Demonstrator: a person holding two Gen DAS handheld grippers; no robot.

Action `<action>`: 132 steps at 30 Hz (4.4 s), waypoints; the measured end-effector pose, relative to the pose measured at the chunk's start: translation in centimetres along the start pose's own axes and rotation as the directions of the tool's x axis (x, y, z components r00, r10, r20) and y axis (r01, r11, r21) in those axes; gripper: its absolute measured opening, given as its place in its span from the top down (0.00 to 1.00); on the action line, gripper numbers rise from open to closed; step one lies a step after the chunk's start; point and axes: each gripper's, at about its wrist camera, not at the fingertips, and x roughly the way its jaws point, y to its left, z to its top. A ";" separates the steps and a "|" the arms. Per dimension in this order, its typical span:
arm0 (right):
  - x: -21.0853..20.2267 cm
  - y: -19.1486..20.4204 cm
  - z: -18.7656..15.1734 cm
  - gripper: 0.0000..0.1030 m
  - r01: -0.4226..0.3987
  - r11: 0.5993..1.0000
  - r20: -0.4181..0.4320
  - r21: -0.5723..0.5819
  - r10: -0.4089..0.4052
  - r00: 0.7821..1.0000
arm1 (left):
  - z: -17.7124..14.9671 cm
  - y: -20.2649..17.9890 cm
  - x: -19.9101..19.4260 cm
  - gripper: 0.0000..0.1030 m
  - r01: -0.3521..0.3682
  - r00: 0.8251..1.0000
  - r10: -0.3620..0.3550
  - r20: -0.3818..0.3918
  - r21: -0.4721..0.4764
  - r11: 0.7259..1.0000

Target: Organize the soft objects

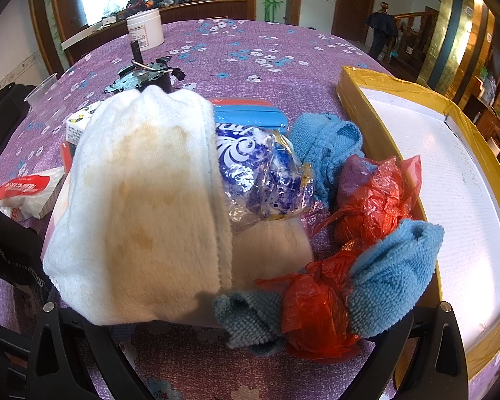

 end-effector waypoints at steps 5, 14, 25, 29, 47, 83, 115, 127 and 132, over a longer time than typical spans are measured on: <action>-0.5 -0.5 0.6 0.01 -0.083 0.991 -0.058 -0.103 0.078 0.995 | -0.3 -0.6 -1.0 0.00 -0.069 0.997 0.069 0.033 0.008 0.998; -3.7 -1.4 -1.7 0.22 -0.260 0.953 -0.032 -0.154 0.258 0.966 | -1.3 -0.9 -5.6 0.00 -0.259 0.947 0.259 0.190 -0.021 0.966; -8.9 -2.7 -3.2 0.47 -0.351 0.885 0.045 -0.305 0.382 0.923 | -3.2 0.9 -8.4 0.18 -0.200 0.952 0.216 0.217 -0.093 0.975; -8.0 -2.0 -3.9 0.47 -0.359 0.870 -0.018 -0.339 0.375 0.927 | -3.6 1.4 -8.9 0.18 -0.158 0.959 0.178 0.220 -0.107 0.982; -5.9 -2.3 -5.5 0.64 -0.390 0.864 -0.082 -0.319 0.385 0.919 | -5.7 -0.9 -9.4 0.09 -0.159 0.969 0.142 0.200 0.072 0.985; -8.3 -3.1 -4.9 0.64 -0.441 0.854 -0.008 -0.276 0.457 0.890 | -4.9 -1.9 -6.8 0.78 -0.236 0.966 0.229 0.119 0.052 0.970; -11.0 -6.6 -3.8 0.64 -0.442 0.866 0.110 -0.233 0.475 0.873 | -1.0 -8.0 -11.4 0.78 -0.483 0.827 0.436 0.355 0.052 0.874; -10.9 -7.3 -3.2 0.64 -0.446 0.869 0.126 -0.215 0.478 0.869 | 0.5 -6.7 -12.6 0.78 -0.467 0.783 0.491 0.382 -0.160 0.870; -11.0 -7.4 -3.0 0.64 -0.445 0.871 0.136 -0.208 0.476 0.869 | 1.3 -6.4 -13.0 0.78 -0.418 0.780 0.483 0.398 -0.242 0.876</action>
